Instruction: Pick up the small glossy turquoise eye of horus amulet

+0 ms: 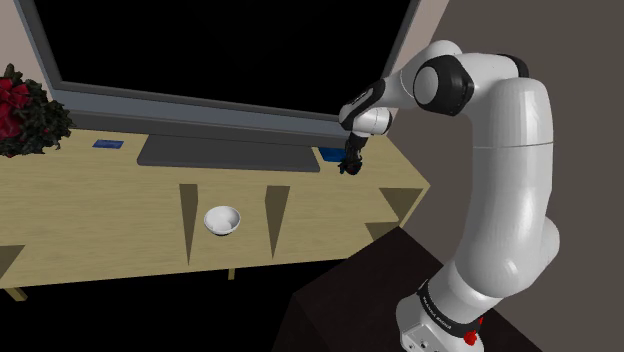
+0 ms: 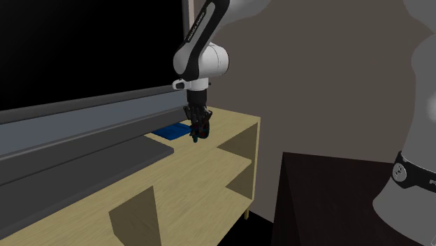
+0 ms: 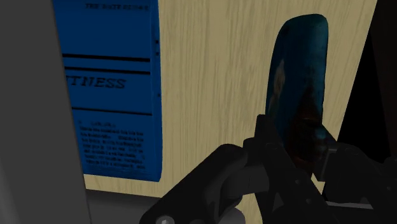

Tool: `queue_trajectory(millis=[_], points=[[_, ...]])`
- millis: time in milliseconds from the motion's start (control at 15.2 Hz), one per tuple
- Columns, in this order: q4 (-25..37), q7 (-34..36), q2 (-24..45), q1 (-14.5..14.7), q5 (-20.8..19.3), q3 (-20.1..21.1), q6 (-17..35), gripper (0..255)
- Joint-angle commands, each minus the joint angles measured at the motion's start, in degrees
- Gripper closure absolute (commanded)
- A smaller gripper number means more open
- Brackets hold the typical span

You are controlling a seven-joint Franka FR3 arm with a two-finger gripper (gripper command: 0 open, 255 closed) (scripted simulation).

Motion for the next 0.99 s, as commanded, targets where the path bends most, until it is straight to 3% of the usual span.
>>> queue_trajectory(millis=[0, 330, 924], points=[[0.00, 0.00, 0.03, 0.00, 0.01, 0.01, 0.02, 255], [0.09, 0.02, 0.02, 0.00, -0.02, -0.01, -0.07, 255], [0.09, 1.33, -4.85, 1.31, -2.24, -1.79, -4.80, 255]])
